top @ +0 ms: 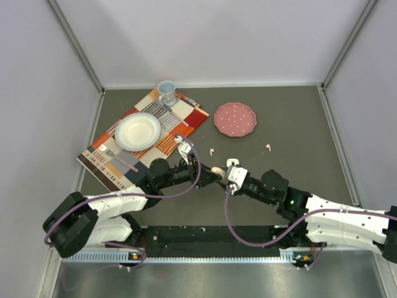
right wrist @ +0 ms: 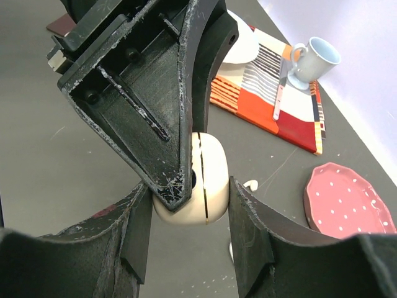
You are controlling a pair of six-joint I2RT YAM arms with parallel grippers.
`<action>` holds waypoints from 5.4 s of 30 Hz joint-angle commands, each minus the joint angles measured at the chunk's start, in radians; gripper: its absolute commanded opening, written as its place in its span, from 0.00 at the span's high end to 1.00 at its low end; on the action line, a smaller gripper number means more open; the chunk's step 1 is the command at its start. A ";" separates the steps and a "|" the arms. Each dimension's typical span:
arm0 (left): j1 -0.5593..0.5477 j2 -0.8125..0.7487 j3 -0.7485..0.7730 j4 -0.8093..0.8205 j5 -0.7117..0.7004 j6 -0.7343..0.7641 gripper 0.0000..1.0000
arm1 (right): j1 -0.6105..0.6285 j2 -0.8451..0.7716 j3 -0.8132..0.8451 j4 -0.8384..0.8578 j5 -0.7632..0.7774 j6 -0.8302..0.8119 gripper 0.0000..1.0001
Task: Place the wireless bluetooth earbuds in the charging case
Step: Pass from the right arm to the left, then pass from the left arm to the right
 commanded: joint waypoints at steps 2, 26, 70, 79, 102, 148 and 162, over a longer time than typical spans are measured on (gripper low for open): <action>-0.006 -0.027 0.043 -0.032 0.021 0.041 0.81 | 0.008 -0.014 0.007 0.063 0.002 -0.015 1.00; -0.011 -0.484 -0.351 0.385 -0.235 0.669 1.00 | 0.003 -0.140 0.227 -0.259 0.277 0.742 0.01; -0.025 -0.523 -0.303 0.377 -0.157 0.701 1.00 | -0.020 0.251 0.330 0.070 -0.102 1.628 0.22; -0.026 -0.524 -0.290 0.357 -0.146 0.686 1.00 | -0.035 0.251 0.299 0.095 -0.119 1.669 0.52; -0.031 -0.506 -0.267 0.290 -0.144 0.652 0.91 | -0.046 0.250 0.253 0.188 -0.150 1.706 0.76; -0.031 -0.506 -0.267 0.287 -0.171 0.641 0.64 | -0.052 0.245 0.207 0.231 -0.136 1.722 0.80; -0.032 -0.461 -0.248 0.280 -0.141 0.623 0.63 | -0.052 0.265 0.247 0.168 -0.159 1.689 0.80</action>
